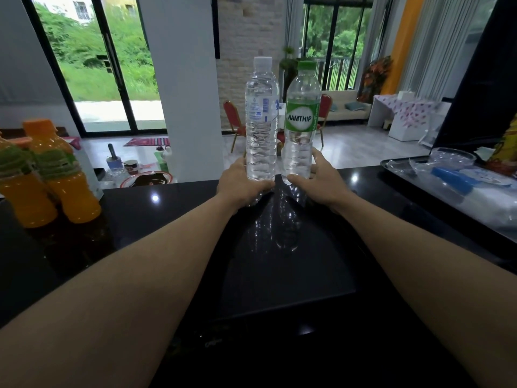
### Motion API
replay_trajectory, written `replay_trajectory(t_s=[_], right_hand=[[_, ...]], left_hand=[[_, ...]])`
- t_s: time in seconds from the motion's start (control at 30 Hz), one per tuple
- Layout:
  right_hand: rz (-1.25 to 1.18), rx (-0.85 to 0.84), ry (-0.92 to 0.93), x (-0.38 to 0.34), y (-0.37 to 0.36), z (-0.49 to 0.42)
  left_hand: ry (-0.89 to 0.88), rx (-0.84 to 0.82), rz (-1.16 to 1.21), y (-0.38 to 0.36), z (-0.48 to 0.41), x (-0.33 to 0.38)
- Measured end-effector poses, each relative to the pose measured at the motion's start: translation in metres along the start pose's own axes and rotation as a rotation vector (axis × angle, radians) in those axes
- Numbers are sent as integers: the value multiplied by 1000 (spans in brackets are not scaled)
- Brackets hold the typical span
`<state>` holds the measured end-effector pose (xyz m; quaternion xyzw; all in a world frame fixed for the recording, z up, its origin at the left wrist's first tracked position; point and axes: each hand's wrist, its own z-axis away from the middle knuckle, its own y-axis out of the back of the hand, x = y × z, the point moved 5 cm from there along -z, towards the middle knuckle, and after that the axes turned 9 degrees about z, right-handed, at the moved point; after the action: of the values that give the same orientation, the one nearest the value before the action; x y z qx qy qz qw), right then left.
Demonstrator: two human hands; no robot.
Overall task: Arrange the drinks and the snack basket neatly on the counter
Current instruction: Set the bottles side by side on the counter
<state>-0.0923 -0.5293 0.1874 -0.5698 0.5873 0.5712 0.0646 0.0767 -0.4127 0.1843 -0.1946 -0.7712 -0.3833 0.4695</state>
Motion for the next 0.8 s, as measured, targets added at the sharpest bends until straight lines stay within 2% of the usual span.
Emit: replay_trajectory(t_s=[0.17, 0.3, 0.4, 0.5, 0.57, 0.63, 0.8], right_hand=[[49, 32, 21, -4, 2, 4], [203, 204, 13, -7, 9, 14], [332, 340, 28, -14, 16, 24], [450, 422, 152, -32, 18, 37], [500, 379, 247, -43, 14, 45], [516, 256, 312, -51, 6, 53], [534, 5, 331, -78, -19, 73]], left_hand=[[24, -37, 102, 3, 0, 2], [78, -70, 90, 10, -1, 0], [103, -114, -1, 19, 3, 0], [16, -110, -145, 36, 17, 1], [-41, -94, -210, 51, 28, -1], [-98, -104, -272, 66, 40, -2], [-146, -64, -409, 112, 73, -2]])
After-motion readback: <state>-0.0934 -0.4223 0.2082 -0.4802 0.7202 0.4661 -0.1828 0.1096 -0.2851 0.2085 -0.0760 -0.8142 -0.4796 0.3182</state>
